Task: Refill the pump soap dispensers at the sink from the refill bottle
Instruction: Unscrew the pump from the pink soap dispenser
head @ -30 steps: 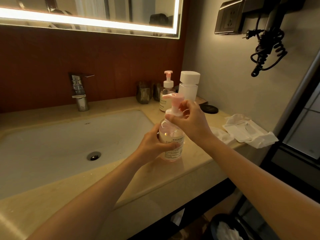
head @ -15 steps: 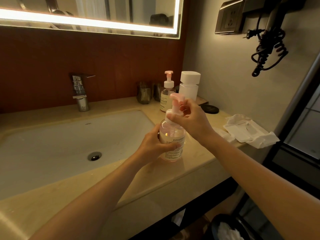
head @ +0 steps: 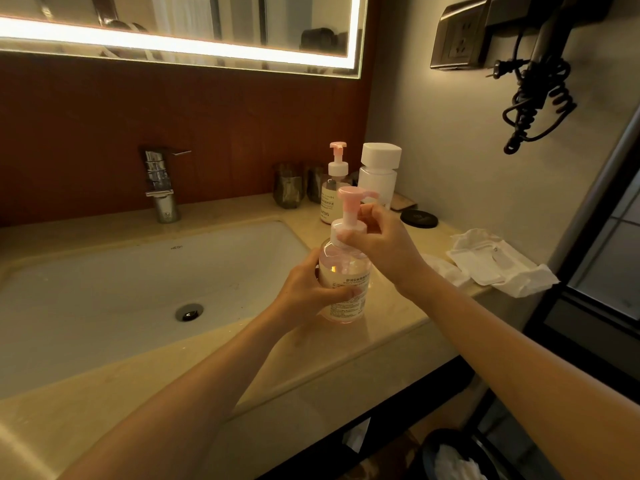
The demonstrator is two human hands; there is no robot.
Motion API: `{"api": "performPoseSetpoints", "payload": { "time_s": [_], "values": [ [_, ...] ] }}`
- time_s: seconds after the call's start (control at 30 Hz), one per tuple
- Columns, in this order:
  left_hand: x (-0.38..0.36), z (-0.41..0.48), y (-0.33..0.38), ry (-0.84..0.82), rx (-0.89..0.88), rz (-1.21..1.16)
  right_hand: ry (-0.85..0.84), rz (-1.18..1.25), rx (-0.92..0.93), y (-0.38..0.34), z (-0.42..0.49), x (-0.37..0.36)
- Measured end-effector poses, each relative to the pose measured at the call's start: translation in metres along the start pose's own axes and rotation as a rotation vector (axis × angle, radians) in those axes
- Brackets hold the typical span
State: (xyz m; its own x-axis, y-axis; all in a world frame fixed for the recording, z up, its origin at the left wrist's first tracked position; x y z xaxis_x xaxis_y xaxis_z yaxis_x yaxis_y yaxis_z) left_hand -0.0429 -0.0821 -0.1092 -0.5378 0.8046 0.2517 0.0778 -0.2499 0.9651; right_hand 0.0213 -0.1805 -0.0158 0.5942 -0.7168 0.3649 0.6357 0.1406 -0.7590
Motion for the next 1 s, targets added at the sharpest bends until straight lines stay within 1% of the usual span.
{"api": "performPoseSetpoints", "payload": {
  "time_s": [0.07,0.13,0.2,0.33,0.37,0.43,0.5,0.57,0.63,0.73,0.8,0.87,1.0],
  "values": [
    [0.000,-0.001,0.001,0.001,-0.002,-0.001,-0.046,0.116,-0.030,0.000,-0.001,-0.001],
    [0.000,-0.002,0.002,0.001,-0.010,-0.009,-0.116,0.127,-0.022,-0.002,-0.002,-0.003],
    [0.000,-0.002,0.002,0.001,-0.014,-0.016,-0.149,0.051,-0.002,-0.002,-0.003,-0.006],
    [0.000,-0.001,0.001,-0.012,-0.008,-0.021,-0.025,-0.244,0.119,-0.007,-0.001,0.000],
    [0.000,-0.001,0.001,-0.014,-0.011,-0.022,-0.007,-0.274,0.141,-0.009,-0.001,0.001],
    [0.000,0.000,0.000,-0.012,-0.015,-0.027,-0.010,-0.221,0.138,-0.010,0.000,0.002],
    [0.000,0.000,0.000,-0.012,-0.015,-0.029,-0.070,-0.084,0.105,-0.009,-0.002,-0.002],
    [0.000,0.000,0.000,-0.011,-0.013,-0.023,-0.114,-0.022,0.072,-0.008,-0.003,-0.007],
    [0.000,-0.001,0.000,-0.017,-0.008,-0.024,-0.093,-0.047,0.051,-0.006,-0.001,-0.009],
    [0.000,-0.002,0.001,-0.028,0.001,-0.026,0.044,-0.244,0.078,-0.006,0.002,-0.003],
    [-0.001,-0.002,0.001,-0.019,0.005,-0.020,0.110,-0.289,0.111,-0.009,0.001,-0.001],
    [-0.001,-0.002,0.001,-0.009,0.004,-0.012,0.108,-0.235,0.118,-0.011,0.000,-0.002],
    [0.000,-0.002,0.000,-0.001,0.002,0.005,-0.006,-0.051,0.077,-0.011,-0.001,-0.008]
  ]
}}
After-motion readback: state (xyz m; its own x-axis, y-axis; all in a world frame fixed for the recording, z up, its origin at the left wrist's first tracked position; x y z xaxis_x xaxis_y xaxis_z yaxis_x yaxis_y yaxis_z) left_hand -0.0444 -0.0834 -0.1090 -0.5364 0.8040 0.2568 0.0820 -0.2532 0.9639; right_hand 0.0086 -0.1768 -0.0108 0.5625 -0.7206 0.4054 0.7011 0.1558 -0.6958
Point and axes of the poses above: each hand's wrist, its own z-axis towards the middle knuckle, its own x-axis out of the back of the hand, y = z × x, the point moved 6 cm from there along z, towards the middle knuckle, and after that the axes turned 11 degrees about x, right-handed, at the moved point
